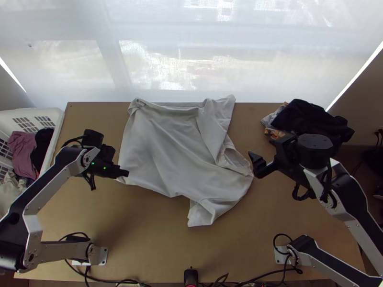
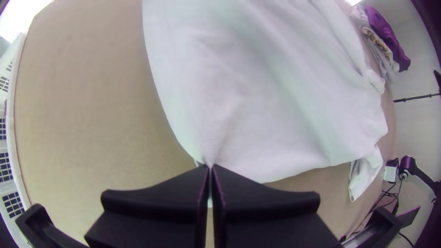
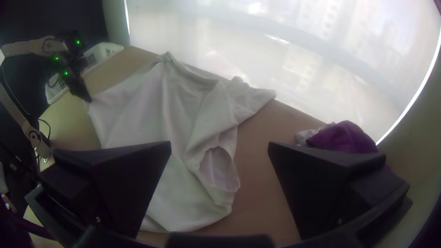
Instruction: Fold the t-shirt
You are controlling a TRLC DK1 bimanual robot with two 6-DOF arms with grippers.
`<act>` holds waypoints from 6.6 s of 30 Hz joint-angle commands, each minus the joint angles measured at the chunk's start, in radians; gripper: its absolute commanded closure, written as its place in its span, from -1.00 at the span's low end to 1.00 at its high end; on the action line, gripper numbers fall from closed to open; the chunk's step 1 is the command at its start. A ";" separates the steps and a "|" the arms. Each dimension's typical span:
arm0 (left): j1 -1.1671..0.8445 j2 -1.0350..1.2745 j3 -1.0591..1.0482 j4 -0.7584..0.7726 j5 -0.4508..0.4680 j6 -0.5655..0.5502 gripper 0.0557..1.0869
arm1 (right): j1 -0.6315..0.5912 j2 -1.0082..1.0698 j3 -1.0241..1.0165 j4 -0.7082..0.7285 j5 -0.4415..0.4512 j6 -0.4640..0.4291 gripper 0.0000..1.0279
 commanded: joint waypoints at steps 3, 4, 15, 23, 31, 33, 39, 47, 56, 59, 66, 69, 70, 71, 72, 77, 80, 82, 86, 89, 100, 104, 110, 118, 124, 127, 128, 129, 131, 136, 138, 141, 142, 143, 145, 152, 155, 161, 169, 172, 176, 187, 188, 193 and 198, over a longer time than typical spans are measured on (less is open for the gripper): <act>0.041 -0.217 0.107 -0.124 0.077 0.013 0.94 | 0.026 -0.004 -0.171 0.051 -0.023 0.023 -0.91; 0.051 -0.240 0.122 -0.133 0.080 0.013 0.93 | 0.026 0.011 -0.188 0.074 -0.028 0.023 -0.91; 0.239 -0.405 0.247 -0.204 0.126 0.044 0.94 | 0.009 0.401 -0.172 0.348 -0.068 0.012 -0.91; 0.301 -0.436 0.242 -0.262 0.129 0.088 0.93 | -0.066 0.705 -0.080 0.479 -0.097 -0.034 -0.90; 0.321 -0.447 0.240 -0.294 0.130 0.108 0.94 | -0.091 0.910 0.076 0.494 -0.129 -0.046 -0.87; 0.321 -0.445 0.239 -0.294 0.129 0.108 0.93 | -0.088 0.943 0.121 0.493 -0.137 -0.040 -0.86; 0.321 -0.441 0.240 -0.293 0.130 0.119 0.93 | -0.083 0.978 0.213 0.473 -0.155 -0.020 -0.81; 0.321 -0.436 0.236 -0.291 0.129 0.126 0.93 | -0.063 1.007 0.256 0.453 -0.161 -0.012 -0.82; 0.320 -0.450 0.219 -0.293 0.129 0.134 0.93 | -0.011 1.045 0.383 0.394 -0.161 0.028 -0.82; 0.321 -0.456 0.211 -0.291 0.129 0.136 0.93 | 0.006 1.035 0.378 0.378 -0.161 0.031 -0.81; 0.321 -0.454 0.204 -0.278 0.129 0.145 0.93 | 0.017 1.015 0.332 0.368 -0.160 0.025 -0.81; 0.321 -0.450 0.204 -0.270 0.129 0.145 0.93 | 0.010 1.006 0.302 0.367 -0.160 0.025 -0.80; 0.321 -0.448 0.204 -0.268 0.129 0.145 0.93 | 0.010 1.002 0.292 0.367 -0.160 0.025 -0.79; 0.321 -0.448 0.204 -0.267 0.129 0.143 0.93 | 0.009 1.001 0.285 0.367 -0.160 0.025 -0.70; 0.321 -0.447 0.204 -0.264 0.129 0.143 0.93 | 0.009 1.001 0.279 0.367 -0.160 0.025 -0.67; 0.321 -0.439 0.208 -0.256 0.130 0.142 0.94 | 0.003 1.006 0.260 0.367 -0.160 0.026 -0.53; 0.321 -0.438 0.208 -0.253 0.130 0.142 0.93 | -0.002 1.019 0.269 0.364 -0.184 0.016 -0.12; 0.321 -0.436 0.211 -0.253 0.130 0.142 0.93 | -0.005 1.032 0.286 0.341 -0.200 0.006 0.14; 0.321 -0.436 0.211 -0.255 0.130 0.142 0.93 | -0.017 1.036 0.308 0.330 -0.207 -0.006 0.88; 0.323 -0.438 0.207 -0.259 0.130 0.142 0.93 | -0.043 1.035 0.319 0.330 -0.206 -0.014 0.95; 0.358 -0.474 0.121 -0.337 0.129 0.245 0.94 | -0.229 1.125 0.541 0.221 -0.215 -0.061 0.95; 0.421 -0.499 0.107 -0.385 0.129 0.314 0.93 | -0.284 1.183 0.645 0.163 -0.216 -0.078 0.95; 0.486 -0.533 0.089 -0.452 0.137 0.398 0.93 | -0.330 1.283 0.794 0.085 -0.216 -0.110 0.95; 0.478 -0.537 0.029 -0.417 0.176 0.373 0.93 | -0.342 1.404 0.963 -0.032 -0.218 -0.066 0.75; 0.386 -0.516 -0.019 -0.305 0.178 0.243 0.93 | -0.322 1.291 0.848 -0.035 -0.238 -0.027 -0.23; 0.364 -0.502 -0.034 -0.264 0.181 0.199 0.93 | -0.318 1.154 0.751 -0.027 -0.272 0.009 -0.70; 0.363 -0.500 -0.040 -0.253 0.186 0.192 0.93 | -0.315 1.101 0.722 -0.032 -0.275 0.009 -0.78; 0.360 -0.499 -0.046 -0.244 0.190 0.189 0.93 | -0.312 1.041 0.693 -0.037 -0.275 0.009 -0.83; 0.354 -0.497 -0.049 -0.232 0.193 0.182 0.93 | -0.312 0.932 0.647 -0.078 -0.279 0.017 -0.89; 0.354 -0.499 -0.048 -0.216 0.198 0.176 0.93 | -0.309 0.662 0.466 -0.311 -0.296 -0.041 -0.90; 0.354 -0.499 -0.048 -0.209 0.201 0.171 0.93 | -0.301 0.539 0.343 -0.342 -0.296 -0.075 -0.90; 0.352 -0.499 -0.054 -0.193 0.203 0.169 0.93 | -0.269 0.364 0.157 -0.363 -0.296 -0.129 -0.90; 0.351 -0.499 -0.057 -0.189 0.203 0.166 0.94 | -0.252 0.314 0.105 -0.368 -0.296 -0.146 -0.90; 0.347 -0.497 -0.060 -0.184 0.203 0.165 0.94 | -0.224 0.269 0.059 -0.376 -0.295 -0.147 -0.90; 0.343 -0.497 -0.063 -0.178 0.204 0.163 0.93 | -0.184 0.205 -0.001 -0.414 -0.296 -0.146 -0.90; 0.331 -0.497 -0.063 -0.158 0.203 0.148 0.93 | -0.068 0.137 -0.103 -0.442 -0.295 -0.104 -0.89; 0.323 -0.497 -0.060 -0.153 0.203 0.137 0.93 | -0.002 0.139 -0.155 -0.440 -0.289 -0.090 -0.89; 0.308 -0.508 -0.069 -0.153 0.203 0.114 0.93 | 0.155 0.173 -0.266 -0.320 -0.249 -0.034 -0.89; 0.308 -0.525 -0.076 -0.153 0.203 0.102 0.93 | 0.164 0.291 -0.254 -0.158 -0.216 -0.057 -0.89; 0.308 -0.527 -0.080 -0.153 0.203 0.100 0.94 | 0.165 0.338 -0.249 -0.092 -0.206 -0.063 -0.89; 0.308 -0.528 -0.089 -0.153 0.203 0.100 0.93 | 0.165 0.416 -0.226 -0.026 -0.193 -0.064 -0.89; 0.309 -0.531 -0.099 -0.149 0.201 0.094 0.94 | 0.176 0.551 -0.192 0.092 -0.172 -0.057 -0.73; 0.309 -0.531 -0.099 -0.149 0.201 0.094 0.93 | 0.181 0.556 -0.188 0.092 -0.170 -0.057 -0.61; 0.311 -0.528 -0.103 -0.144 0.201 0.094 0.93 | 0.185 0.573 -0.180 0.092 -0.170 -0.075 -0.16; 0.314 -0.527 -0.103 -0.143 0.201 0.094 0.94 | 0.194 0.593 -0.174 0.095 -0.170 -0.086 0.29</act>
